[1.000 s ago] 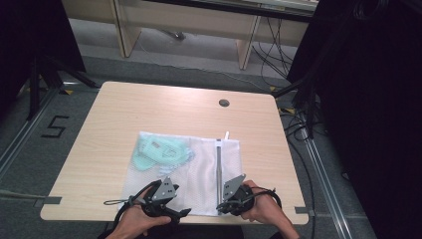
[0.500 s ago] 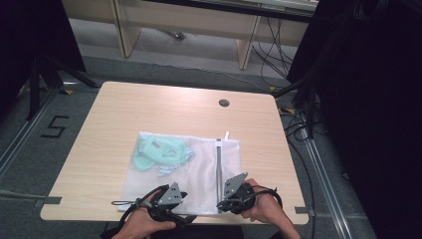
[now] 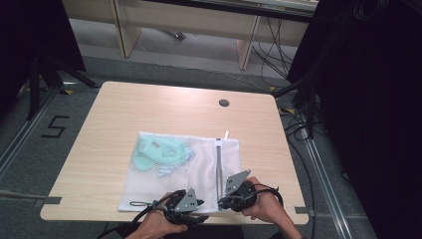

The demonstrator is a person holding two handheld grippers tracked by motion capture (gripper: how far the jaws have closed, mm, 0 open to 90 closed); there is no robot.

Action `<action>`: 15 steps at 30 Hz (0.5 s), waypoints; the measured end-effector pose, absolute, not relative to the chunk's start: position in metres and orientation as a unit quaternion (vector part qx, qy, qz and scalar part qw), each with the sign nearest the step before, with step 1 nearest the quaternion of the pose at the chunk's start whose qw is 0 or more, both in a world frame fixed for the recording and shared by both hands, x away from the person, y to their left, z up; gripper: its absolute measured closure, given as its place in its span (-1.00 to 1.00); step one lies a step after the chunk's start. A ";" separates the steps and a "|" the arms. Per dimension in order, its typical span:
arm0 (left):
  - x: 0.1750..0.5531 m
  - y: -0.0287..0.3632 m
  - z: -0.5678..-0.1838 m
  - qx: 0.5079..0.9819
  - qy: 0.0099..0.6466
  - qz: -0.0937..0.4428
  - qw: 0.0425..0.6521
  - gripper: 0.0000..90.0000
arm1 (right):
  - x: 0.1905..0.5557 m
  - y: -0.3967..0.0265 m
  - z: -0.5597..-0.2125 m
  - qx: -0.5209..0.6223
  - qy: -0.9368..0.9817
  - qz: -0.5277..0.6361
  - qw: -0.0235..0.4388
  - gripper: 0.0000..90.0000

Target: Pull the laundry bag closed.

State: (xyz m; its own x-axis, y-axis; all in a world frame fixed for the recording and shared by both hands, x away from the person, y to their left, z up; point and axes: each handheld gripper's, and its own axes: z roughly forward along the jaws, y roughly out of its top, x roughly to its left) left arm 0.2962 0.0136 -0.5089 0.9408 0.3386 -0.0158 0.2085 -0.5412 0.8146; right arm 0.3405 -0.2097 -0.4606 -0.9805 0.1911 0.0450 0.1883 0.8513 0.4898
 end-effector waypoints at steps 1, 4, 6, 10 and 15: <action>0.296 0.013 -0.509 0.876 0.154 0.073 0.452 0.17 | 0.341 -0.210 -0.460 0.099 0.962 0.255 0.002 0.91; 0.297 0.009 -0.510 0.880 0.149 0.078 0.443 0.16 | 0.341 -0.210 -0.460 0.099 0.961 0.257 0.004 0.91; 0.296 0.005 -0.511 0.882 0.149 0.078 0.440 0.16 | 0.341 -0.210 -0.459 0.099 0.961 0.258 0.004 0.91; 0.296 -0.004 -0.511 0.890 0.130 0.085 0.428 0.23 | 0.340 -0.209 -0.459 0.101 0.961 0.258 0.004 0.91; 0.298 -0.009 -0.511 0.891 0.129 0.096 0.424 0.33 | 0.340 -0.209 -0.458 0.102 0.960 0.261 0.003 0.92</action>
State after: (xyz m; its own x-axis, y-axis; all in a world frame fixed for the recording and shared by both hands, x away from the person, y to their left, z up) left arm 0.2977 -0.0089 -0.5111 0.9484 0.3110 0.0624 0.1479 -0.6075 0.7804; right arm 0.3403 -0.2093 -0.4576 -0.9792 0.1975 0.0472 0.1942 0.8430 0.5017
